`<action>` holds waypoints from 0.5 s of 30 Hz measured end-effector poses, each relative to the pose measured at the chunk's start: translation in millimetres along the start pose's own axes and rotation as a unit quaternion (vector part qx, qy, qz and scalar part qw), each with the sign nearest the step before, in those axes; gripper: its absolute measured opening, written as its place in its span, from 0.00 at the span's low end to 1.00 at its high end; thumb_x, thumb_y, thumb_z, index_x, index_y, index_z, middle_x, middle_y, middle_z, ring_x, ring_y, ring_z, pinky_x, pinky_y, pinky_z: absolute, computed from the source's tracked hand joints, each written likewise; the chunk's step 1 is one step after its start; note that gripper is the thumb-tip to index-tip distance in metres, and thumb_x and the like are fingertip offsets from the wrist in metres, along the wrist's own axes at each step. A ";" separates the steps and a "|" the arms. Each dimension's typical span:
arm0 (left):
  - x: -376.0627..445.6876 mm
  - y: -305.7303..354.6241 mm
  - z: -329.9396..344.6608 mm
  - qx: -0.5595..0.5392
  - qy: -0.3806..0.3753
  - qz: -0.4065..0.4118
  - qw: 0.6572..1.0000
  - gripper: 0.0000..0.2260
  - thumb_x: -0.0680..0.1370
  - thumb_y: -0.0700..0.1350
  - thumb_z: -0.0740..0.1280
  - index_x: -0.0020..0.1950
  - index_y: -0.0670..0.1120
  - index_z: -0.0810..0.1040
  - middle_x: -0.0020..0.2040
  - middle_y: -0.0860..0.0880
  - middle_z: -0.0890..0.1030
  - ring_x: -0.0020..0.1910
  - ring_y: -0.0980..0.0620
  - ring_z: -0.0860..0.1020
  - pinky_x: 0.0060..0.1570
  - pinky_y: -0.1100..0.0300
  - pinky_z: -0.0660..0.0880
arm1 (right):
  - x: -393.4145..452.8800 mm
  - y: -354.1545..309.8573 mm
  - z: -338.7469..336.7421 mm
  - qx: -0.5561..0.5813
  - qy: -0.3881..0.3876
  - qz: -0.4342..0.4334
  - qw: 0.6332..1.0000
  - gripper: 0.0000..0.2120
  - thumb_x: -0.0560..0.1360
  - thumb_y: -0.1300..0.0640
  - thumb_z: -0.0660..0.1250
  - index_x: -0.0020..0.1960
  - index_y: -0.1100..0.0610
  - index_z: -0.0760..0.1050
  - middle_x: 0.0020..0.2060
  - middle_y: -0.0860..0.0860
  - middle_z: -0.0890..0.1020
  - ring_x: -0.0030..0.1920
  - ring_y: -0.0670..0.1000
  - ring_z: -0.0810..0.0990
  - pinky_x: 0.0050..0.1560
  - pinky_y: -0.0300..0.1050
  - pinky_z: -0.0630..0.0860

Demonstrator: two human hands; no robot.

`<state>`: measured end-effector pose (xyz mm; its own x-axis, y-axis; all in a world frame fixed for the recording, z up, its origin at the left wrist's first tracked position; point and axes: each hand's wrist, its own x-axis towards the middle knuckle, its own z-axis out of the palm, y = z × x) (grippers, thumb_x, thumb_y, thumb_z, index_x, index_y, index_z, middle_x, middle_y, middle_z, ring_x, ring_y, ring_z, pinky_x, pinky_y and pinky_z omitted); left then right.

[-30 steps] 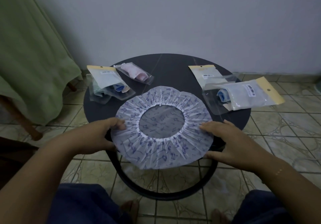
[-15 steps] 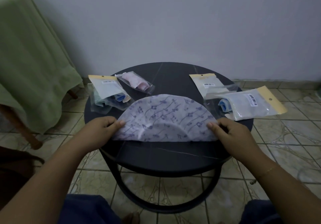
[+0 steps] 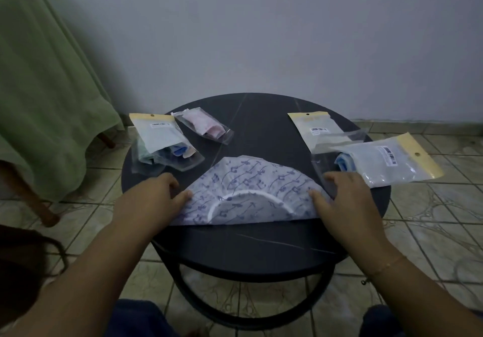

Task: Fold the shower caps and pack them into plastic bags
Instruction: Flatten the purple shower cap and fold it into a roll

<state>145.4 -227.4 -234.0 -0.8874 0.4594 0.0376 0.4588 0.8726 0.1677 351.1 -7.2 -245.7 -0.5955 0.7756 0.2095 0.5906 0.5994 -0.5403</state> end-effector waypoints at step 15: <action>3.4 74.1 41.3 0.017 -0.076 0.303 0.950 0.24 0.80 0.61 0.45 0.76 0.60 0.46 0.78 0.55 0.41 0.75 0.54 0.37 0.71 0.57 0.36 | 23.4 -32.0 44.4 -0.178 -0.204 -0.174 0.947 0.30 0.78 0.37 0.40 0.77 0.47 0.42 0.77 0.46 0.44 0.76 0.47 0.39 0.74 0.51 0.39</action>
<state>178.2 -154.3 -262.2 -0.4439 0.8957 -0.0258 0.8870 0.4433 0.1290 294.1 -17.1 -259.7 -0.9060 0.4206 -0.0476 0.4222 0.8901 -0.1714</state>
